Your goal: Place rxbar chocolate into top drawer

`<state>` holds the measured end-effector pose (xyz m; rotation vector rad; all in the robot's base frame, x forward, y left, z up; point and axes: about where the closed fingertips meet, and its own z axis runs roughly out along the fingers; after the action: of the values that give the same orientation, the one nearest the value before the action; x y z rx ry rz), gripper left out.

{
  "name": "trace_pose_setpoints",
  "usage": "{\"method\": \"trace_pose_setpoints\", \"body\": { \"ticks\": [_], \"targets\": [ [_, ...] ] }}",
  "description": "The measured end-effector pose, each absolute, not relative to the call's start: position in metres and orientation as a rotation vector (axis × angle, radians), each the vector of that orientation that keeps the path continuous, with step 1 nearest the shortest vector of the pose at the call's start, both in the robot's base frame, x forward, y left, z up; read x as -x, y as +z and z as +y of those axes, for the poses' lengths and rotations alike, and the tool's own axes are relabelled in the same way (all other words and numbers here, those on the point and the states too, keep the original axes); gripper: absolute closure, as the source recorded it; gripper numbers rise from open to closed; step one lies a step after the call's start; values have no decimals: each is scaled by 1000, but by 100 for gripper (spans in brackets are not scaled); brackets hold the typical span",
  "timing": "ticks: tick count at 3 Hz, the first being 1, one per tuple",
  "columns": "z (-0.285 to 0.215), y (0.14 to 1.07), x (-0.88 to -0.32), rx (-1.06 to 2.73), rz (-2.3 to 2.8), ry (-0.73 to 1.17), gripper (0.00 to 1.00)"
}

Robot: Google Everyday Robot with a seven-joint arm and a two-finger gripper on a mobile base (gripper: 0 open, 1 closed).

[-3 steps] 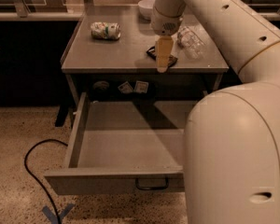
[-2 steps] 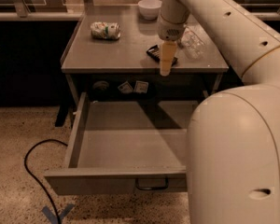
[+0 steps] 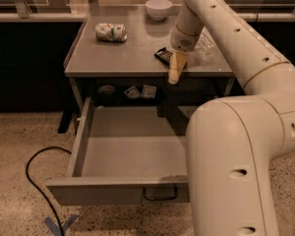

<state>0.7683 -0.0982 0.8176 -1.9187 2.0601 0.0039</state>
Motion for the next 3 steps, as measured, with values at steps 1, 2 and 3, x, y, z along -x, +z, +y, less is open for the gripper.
{"method": "trace_pose_setpoints", "body": {
  "ticks": [1, 2, 3],
  "targets": [
    [-98, 817, -768, 1919, 2060, 4, 0],
    [-96, 821, -784, 1899, 2035, -49, 0],
    [-93, 818, -798, 1905, 2015, -80, 0]
  ]
}}
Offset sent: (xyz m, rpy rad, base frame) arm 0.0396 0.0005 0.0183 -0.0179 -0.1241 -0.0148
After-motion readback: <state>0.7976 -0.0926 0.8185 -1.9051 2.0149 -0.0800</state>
